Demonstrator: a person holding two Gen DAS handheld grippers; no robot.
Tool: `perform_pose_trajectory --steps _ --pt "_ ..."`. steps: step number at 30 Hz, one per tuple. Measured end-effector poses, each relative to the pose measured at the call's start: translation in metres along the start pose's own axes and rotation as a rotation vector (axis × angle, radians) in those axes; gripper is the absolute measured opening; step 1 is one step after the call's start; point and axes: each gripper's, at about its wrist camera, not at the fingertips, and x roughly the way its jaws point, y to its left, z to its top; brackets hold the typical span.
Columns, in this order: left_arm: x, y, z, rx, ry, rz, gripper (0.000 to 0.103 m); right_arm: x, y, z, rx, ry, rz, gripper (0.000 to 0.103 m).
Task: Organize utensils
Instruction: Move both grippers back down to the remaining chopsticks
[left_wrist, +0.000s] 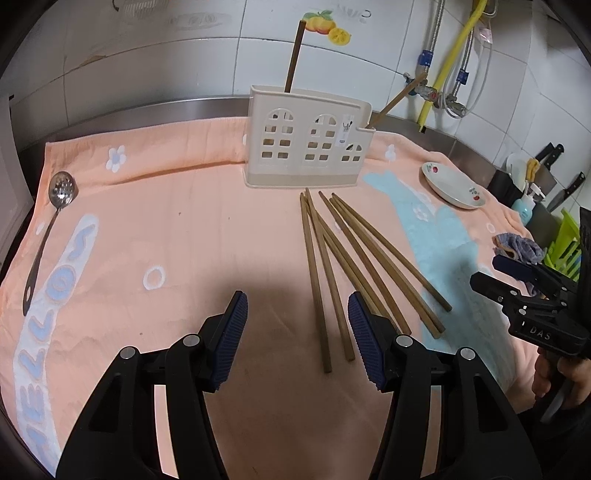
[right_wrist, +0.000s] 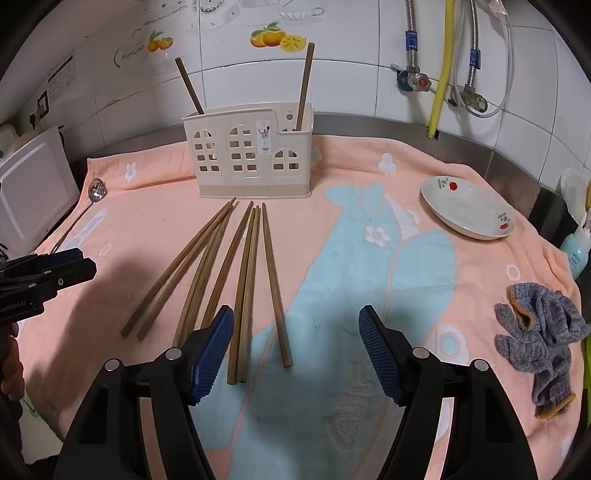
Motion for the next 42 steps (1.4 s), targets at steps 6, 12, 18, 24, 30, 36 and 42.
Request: perform_pose_trajectory --steps 6,12,18,24,30,36,42 --pt "0.004 0.002 -0.005 -0.008 0.018 0.000 0.057 0.005 0.003 -0.005 -0.006 0.014 0.004 0.068" --pt "0.008 0.003 -0.008 -0.012 0.032 0.008 0.057 0.009 0.003 -0.007 -0.002 0.021 0.008 0.068" --pt "0.013 0.004 -0.009 -0.011 0.046 0.014 0.057 0.015 0.000 -0.010 0.002 0.035 0.014 0.068" --pt "0.017 0.004 -0.009 -0.008 0.057 0.020 0.057 0.021 -0.001 -0.012 0.006 0.048 0.025 0.065" --pt "0.022 0.003 -0.012 -0.003 0.075 0.027 0.057 0.026 -0.004 -0.014 0.008 0.063 0.038 0.055" --pt "0.027 0.003 -0.015 0.002 0.088 0.030 0.057 0.034 -0.004 -0.016 0.010 0.084 0.057 0.043" --pt "0.029 0.002 -0.014 0.012 0.090 0.028 0.057 0.044 -0.003 -0.017 0.002 0.104 0.066 0.030"
